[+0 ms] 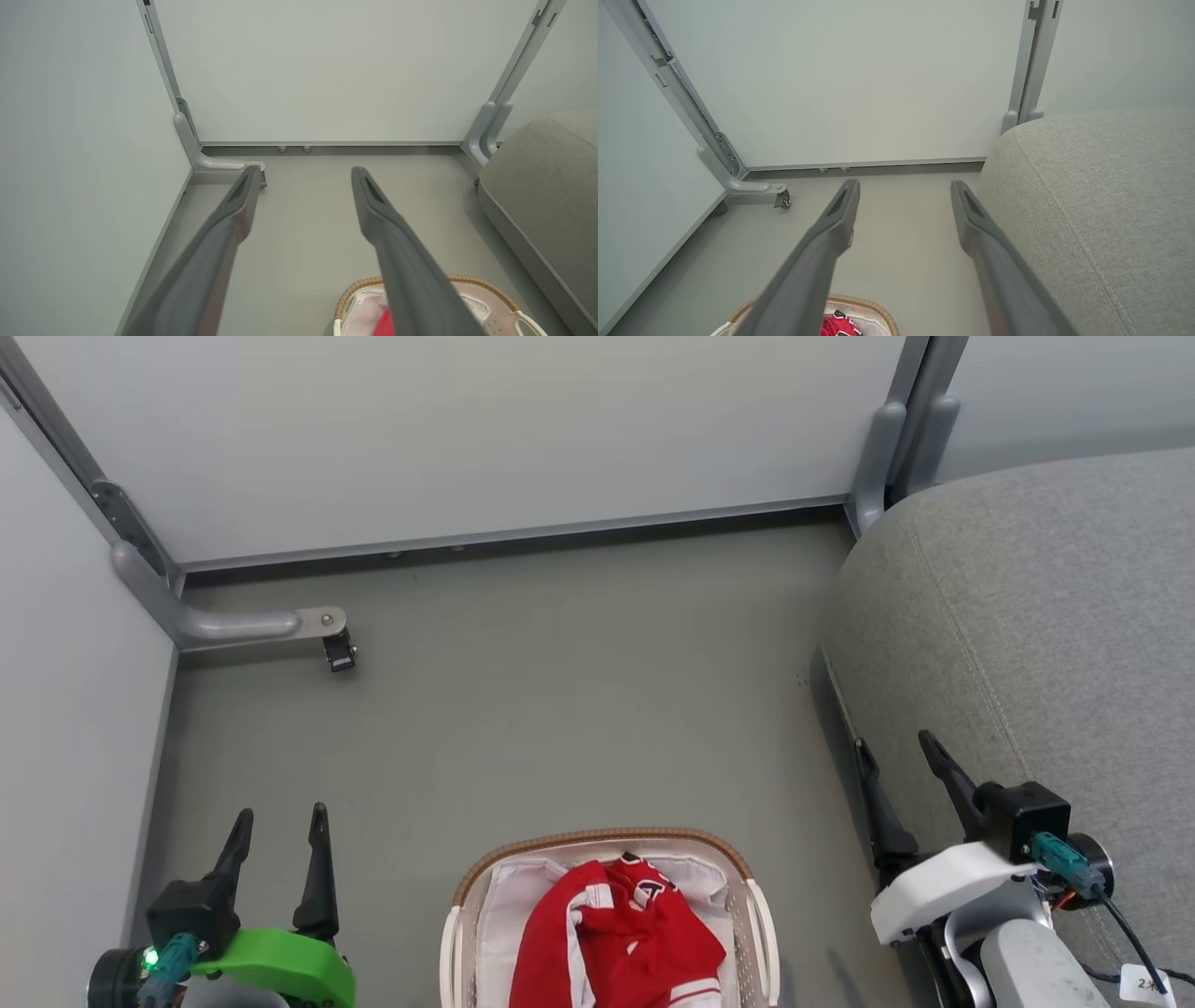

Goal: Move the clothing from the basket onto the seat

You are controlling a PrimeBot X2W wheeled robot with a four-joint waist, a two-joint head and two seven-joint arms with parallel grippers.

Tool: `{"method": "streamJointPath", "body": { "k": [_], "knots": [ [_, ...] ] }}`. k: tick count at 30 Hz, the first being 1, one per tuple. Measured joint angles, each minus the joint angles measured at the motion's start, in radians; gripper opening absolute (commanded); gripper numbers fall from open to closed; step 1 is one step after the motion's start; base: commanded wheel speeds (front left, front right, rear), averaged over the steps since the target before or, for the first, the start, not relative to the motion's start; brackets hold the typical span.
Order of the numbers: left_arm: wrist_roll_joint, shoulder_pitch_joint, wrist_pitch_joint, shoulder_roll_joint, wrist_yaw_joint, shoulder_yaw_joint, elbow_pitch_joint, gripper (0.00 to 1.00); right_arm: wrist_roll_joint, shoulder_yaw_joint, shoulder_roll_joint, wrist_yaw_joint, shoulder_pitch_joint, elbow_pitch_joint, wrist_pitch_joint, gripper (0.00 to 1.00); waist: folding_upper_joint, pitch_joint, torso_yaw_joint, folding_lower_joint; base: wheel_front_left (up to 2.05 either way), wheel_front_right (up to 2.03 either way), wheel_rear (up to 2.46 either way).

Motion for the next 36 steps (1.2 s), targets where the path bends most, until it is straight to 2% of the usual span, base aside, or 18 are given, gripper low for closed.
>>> {"method": "streamJointPath", "body": {
  "k": [7, 17, 31, 36],
  "knots": [
    [-0.012, -0.071, -0.013, 0.015, 0.000, -0.077, 0.008, 1.00, -0.069, 0.016, 0.001, 0.000, -0.074, -0.038, -0.013, 1.00, 0.0000, 0.096, -0.009, 0.0000, 0.00, 0.00, 0.00],
    [-0.021, -0.181, -0.029, 0.035, 0.000, -0.191, 0.031, 1.00, -0.140, 0.028, 0.001, 0.001, -0.164, -0.088, -0.031, 1.00, 0.0000, 0.288, -0.033, 0.0001, 0.00, 0.00, 0.00],
    [-0.157, -0.364, -0.032, 0.086, 0.000, -0.593, 0.211, 1.00, -0.145, 0.066, 0.000, 0.001, -0.259, -0.117, -0.032, 1.00, 0.0000, 0.542, -0.075, 0.0002, 0.00, 0.00, 0.00],
    [-0.166, -0.425, -0.032, 0.097, 0.000, -0.663, 0.300, 1.00, -0.148, 0.087, 0.000, 0.001, -0.272, -0.130, -0.032, 1.00, 0.0000, 0.613, -0.100, 0.0002, 0.00, 0.00, 0.00]
  ]
}}
